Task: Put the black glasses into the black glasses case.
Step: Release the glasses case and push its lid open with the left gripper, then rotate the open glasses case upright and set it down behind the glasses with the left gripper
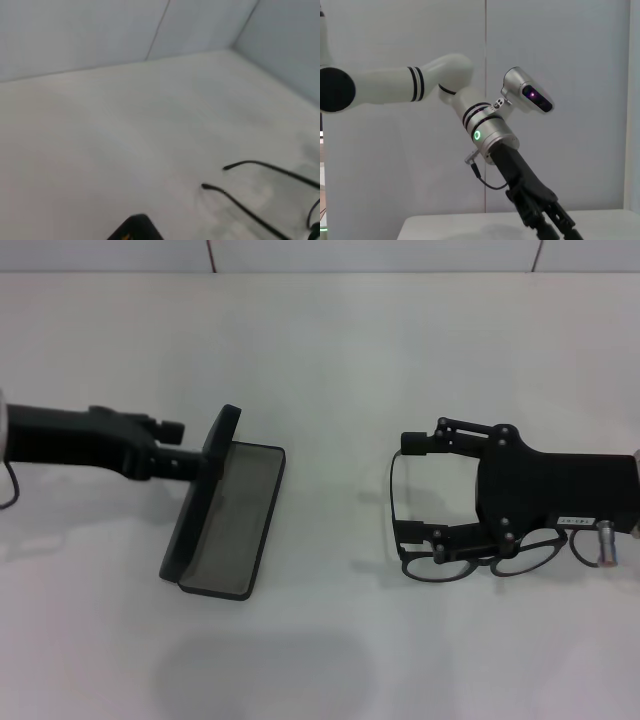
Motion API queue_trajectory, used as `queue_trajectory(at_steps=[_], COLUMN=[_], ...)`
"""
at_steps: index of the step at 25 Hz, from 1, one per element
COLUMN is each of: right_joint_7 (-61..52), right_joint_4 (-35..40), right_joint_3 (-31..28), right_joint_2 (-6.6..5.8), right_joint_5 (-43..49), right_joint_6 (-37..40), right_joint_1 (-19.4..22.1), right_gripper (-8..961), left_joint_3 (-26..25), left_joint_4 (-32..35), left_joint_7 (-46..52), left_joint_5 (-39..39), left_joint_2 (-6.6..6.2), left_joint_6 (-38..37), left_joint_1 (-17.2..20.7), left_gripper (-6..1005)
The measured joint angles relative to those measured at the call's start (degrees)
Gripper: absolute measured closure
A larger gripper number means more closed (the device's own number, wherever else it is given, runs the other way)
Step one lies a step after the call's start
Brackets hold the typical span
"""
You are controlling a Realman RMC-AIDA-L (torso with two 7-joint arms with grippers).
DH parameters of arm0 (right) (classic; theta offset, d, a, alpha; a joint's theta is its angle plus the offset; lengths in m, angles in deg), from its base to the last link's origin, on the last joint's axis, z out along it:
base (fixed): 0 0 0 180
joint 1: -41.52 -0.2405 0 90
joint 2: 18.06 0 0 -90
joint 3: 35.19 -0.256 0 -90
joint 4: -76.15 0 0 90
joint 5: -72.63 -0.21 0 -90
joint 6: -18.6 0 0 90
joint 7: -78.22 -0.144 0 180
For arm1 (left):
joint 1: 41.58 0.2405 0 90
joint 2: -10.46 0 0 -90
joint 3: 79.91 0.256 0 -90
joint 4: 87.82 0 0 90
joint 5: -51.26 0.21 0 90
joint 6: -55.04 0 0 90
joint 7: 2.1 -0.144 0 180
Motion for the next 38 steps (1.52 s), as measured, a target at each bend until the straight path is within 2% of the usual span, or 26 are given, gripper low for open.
queue_trajectory(at_steps=[2, 7, 13, 16, 24, 33, 38], right_joint_7=[0.1, 0.3, 0.3, 0.4, 0.4, 1.5, 2.1], right_joint_4=[0.0, 0.0, 0.0, 0.0, 0.0, 0.0, 0.0], right_joint_3=[0.1, 0.1, 0.1, 0.0, 0.0, 0.0, 0.0], right_joint_2=[0.04, 0.04, 0.03, 0.01, -0.28, -0.58, -0.99], right_joint_5=[0.0, 0.0, 0.1, 0.6, 0.8, 0.9, 1.1], right_joint_6=[0.0, -0.1, -0.3, -0.5, -0.5, -0.2, 1.1], right_joint_1=[-0.2, -0.1, -0.4, -0.5, -0.6, -0.1, 0.3], right_gripper=[84, 85, 85, 85, 84, 84, 85], left_joint_3=[1.0, 3.7, 6.4, 8.3, 9.3, 9.4, 9.0], left_joint_4=[0.6, -1.6, -2.0, -2.1, -1.5, -1.2, -0.8], left_joint_7=[0.8, 1.6, 2.1, 3.4, 8.5, 9.0, 7.8], left_joint_5=[1.2, 2.6, 5.2, 6.2, 8.6, 11.7, 11.7], left_joint_2=[0.43, 0.23, 0.39, 0.44, 0.12, 0.16, -0.36], left_joint_6=[0.5, 5.6, 7.5, 8.5, 9.2, 10.5, 12.1], left_joint_1=[0.2, 0.4, 0.4, 0.2, -1.4, -2.8, -3.8], left_gripper=[143, 146, 150, 283, 410, 597, 702])
